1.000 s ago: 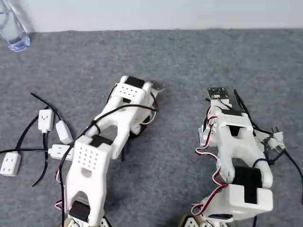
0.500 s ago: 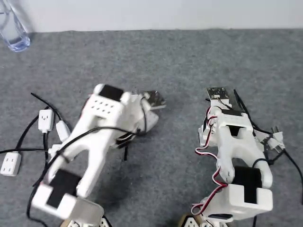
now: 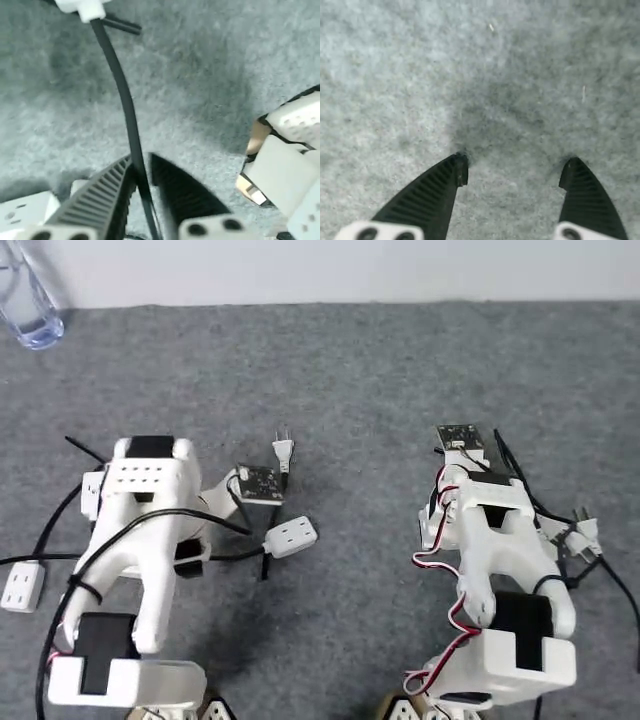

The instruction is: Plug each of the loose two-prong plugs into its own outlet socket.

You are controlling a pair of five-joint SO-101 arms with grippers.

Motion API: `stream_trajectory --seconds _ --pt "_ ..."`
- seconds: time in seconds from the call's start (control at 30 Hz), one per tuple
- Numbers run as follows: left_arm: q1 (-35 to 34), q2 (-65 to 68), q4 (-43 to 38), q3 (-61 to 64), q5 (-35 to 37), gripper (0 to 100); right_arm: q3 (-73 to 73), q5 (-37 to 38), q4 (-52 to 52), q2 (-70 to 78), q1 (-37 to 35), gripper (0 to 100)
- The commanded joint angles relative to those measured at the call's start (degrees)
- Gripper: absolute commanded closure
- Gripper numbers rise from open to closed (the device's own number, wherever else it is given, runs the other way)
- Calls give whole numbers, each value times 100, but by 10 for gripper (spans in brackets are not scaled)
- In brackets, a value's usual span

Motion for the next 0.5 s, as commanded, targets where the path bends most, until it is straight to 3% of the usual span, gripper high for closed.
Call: stream_trajectory --seconds 0.0,0.07,0.23,0.33,0.47 --pt "-141 -26 -26 -365 9 693 -35 9 -198 -207 -136 703" --pt "-167 -26 -18 -488 -97 613 -35 9 -198 -207 -136 703" --pt "-176 -35 -18 -1376 79 607 -35 9 -198 -207 -136 703" --pt "9 44 -202 -2211 1143 607 -35 9 -198 -207 -136 703" --pt "536 299 -1565 -2229 3596 607 -35 9 -198 -207 -136 703"
